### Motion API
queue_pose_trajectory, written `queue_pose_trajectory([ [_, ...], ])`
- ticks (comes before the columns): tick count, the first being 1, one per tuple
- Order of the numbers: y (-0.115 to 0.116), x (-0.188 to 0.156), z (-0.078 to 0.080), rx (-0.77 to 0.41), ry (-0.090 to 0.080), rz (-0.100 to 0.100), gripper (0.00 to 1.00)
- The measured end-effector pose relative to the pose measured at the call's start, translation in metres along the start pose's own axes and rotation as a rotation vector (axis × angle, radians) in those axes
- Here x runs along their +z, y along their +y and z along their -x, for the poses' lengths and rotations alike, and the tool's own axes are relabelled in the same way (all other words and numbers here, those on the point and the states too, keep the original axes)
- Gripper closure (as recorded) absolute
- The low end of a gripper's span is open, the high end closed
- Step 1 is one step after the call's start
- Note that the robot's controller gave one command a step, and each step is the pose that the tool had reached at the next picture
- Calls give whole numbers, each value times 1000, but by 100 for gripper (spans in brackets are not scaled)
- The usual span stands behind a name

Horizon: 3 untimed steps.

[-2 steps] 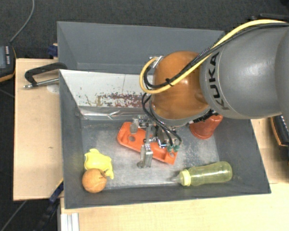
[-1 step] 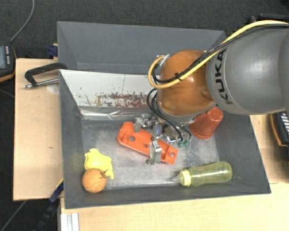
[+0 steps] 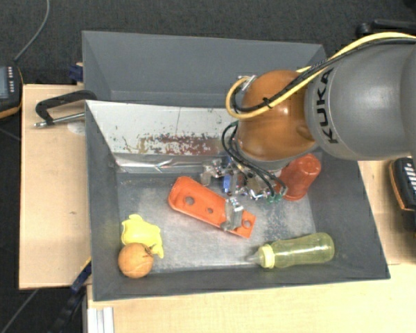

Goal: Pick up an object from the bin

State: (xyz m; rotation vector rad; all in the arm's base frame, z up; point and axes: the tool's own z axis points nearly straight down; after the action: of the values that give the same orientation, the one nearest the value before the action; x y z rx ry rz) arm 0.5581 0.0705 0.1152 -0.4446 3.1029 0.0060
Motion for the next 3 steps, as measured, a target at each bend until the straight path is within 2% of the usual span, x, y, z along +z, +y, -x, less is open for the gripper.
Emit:
queue_pose_trajectory([
  [1,-25,17,-3,82,5,1,0],
  [2,-40,34,-9,239,2,1,0],
  [3,-45,44,-13,145,4,2,100],
])
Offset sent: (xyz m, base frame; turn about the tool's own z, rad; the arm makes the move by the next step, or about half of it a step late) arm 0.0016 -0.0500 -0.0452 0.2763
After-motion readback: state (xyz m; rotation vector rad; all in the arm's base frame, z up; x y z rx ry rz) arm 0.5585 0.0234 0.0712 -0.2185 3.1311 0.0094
